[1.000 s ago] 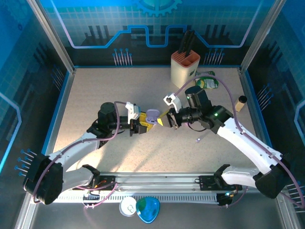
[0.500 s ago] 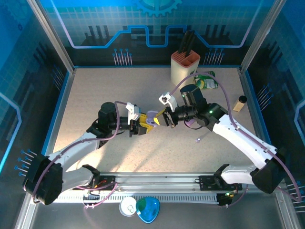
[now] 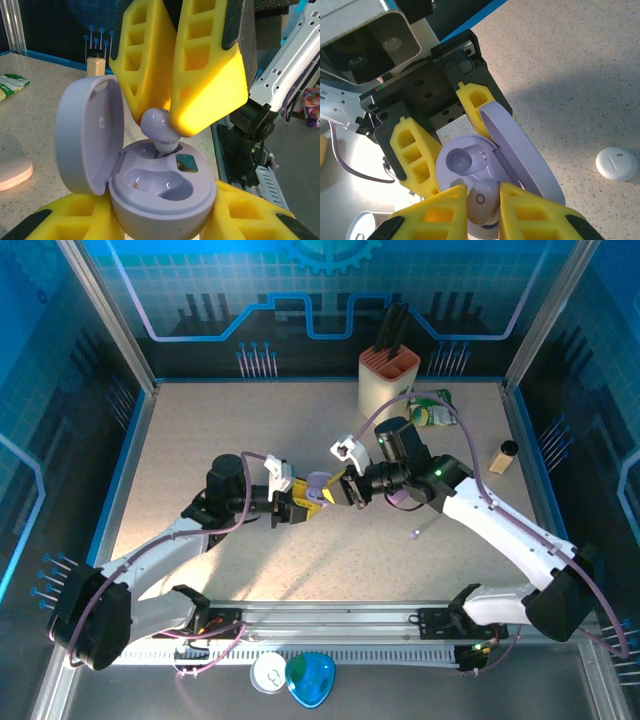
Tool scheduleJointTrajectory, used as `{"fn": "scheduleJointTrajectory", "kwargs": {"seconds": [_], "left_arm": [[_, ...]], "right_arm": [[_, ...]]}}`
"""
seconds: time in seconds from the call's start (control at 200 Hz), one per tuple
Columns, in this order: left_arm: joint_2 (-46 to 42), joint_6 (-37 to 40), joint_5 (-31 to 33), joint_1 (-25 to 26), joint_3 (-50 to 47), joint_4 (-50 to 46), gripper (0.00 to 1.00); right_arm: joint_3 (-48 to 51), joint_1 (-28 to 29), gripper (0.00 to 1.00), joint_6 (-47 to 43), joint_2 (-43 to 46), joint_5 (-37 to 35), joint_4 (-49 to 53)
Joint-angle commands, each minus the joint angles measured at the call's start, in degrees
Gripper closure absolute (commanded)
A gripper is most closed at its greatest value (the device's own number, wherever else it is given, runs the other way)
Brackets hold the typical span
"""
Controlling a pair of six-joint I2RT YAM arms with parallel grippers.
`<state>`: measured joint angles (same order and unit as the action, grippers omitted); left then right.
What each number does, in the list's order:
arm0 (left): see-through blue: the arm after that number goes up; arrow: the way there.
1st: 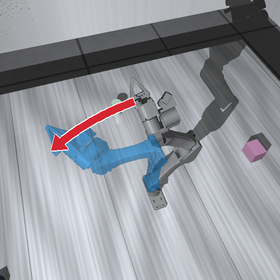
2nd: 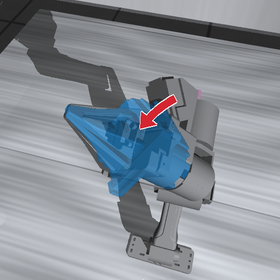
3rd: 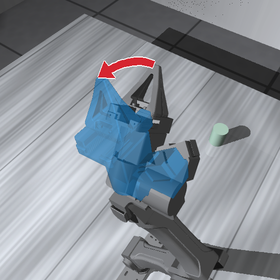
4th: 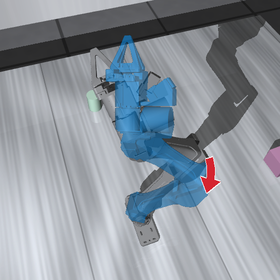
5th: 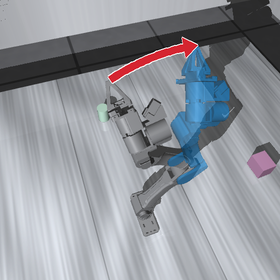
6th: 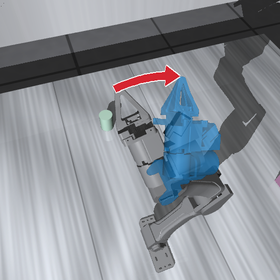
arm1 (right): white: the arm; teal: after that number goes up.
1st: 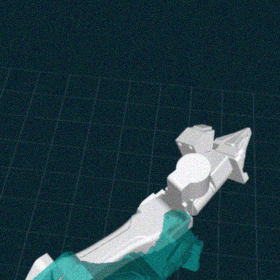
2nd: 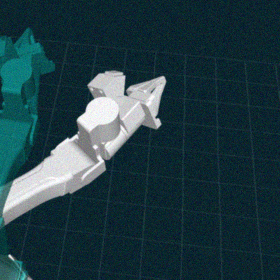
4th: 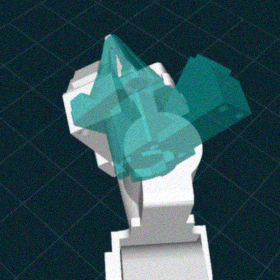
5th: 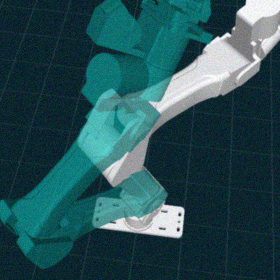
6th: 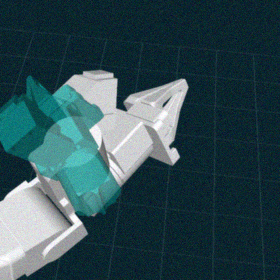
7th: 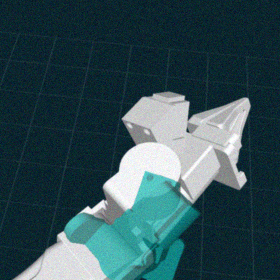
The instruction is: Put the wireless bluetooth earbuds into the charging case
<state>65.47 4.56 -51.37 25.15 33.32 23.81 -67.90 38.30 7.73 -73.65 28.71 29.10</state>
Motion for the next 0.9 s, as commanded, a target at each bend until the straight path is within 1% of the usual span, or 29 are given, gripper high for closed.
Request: {"fn": "scheduleJointTrajectory", "kwargs": {"seconds": [0.0, 0.07, 0.355, 0.425, 0.495, 0.585, 0.675, 0.74, 0.895], "left_arm": [[-1.29, 0.37, -1.45, 0.38, 1.93, 1.85, 0.74], [-1.31, 0.28, -0.91, 0.36, 2.06, 1.94, 0.75], [-1.18, 0.32, 0.62, 0.4, 2.01, 2.29, 0.74], [-1.14, 0.37, 0.37, 0.36, 2.15, 2.31, 0.74], [-1.3, 0.28, 0.37, 0.41, 2.03, 2.38, 0.74], [-1.47, 0.28, 0.46, 0.37, 1.76, 2.38, 0.74], [-1.73, 0.44, 0.72, 0.33, 1.51, 2.47, 0.74], [-1.92, 0.99, 1.22, 0.34, 1.29, 2.18, 0.74], [-2.28, 2.73, 2.59, 0.07, 0.65, 1.85, 0.74]], "right_arm": [[-0.66, 0.81, 0.79, -1.77, -1.06, -0.14, 2.21], [-0.83, 0.83, 0.77, -1.92, -1.33, 0.27, 2.43], [-1.18, 0.99, 0.75, -1.96, -0.71, 0.68, 2.36], [-1.18, 0.98, 0.66, -1.89, -0.4, -0.5, 2.34], [-1.05, 1.06, 0.62, -1.56, 0.07, -1.27, 1.89], [-0.85, 0.98, 0.51, -1.05, 1.22, -2.22, 1.03], [-0.24, 0.83, 0.42, -0.91, 3.08, -3.28, -0.12], [1.25, 0.56, 0.38, -0.88, 5.16, -3.57, -1.95], [7.04, -1.19, 0.34, 0.75, 12.15, -3.15, -7.61]]}}
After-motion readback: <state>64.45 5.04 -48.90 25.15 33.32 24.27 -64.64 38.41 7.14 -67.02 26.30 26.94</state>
